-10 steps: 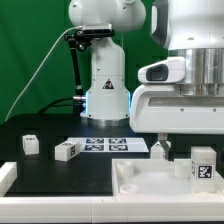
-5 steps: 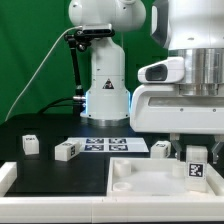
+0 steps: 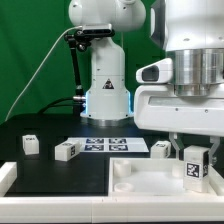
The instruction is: Assemble one leg
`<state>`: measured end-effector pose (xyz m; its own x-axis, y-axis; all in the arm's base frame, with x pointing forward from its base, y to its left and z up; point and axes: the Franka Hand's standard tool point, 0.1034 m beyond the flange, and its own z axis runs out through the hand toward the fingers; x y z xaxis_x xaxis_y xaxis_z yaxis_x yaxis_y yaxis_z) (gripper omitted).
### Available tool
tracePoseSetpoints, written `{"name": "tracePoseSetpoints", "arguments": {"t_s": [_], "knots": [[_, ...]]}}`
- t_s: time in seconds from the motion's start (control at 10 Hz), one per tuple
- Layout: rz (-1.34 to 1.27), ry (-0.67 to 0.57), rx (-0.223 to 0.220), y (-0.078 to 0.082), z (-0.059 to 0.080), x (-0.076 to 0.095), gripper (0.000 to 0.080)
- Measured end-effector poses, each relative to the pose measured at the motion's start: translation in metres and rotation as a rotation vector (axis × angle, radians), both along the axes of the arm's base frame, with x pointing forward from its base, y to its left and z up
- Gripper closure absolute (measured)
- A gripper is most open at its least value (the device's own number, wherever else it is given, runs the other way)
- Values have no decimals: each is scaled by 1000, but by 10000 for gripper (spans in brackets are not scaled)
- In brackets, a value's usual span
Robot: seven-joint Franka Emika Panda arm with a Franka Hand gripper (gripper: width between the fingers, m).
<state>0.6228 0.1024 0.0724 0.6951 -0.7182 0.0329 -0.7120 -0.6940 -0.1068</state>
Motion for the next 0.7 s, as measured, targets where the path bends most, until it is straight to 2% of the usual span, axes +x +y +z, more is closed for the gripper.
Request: {"name": "tracePoseSetpoints", "arguments": {"t_s": [0.7], "knots": [[-791,46,108,2,-1,-2,508]]}}
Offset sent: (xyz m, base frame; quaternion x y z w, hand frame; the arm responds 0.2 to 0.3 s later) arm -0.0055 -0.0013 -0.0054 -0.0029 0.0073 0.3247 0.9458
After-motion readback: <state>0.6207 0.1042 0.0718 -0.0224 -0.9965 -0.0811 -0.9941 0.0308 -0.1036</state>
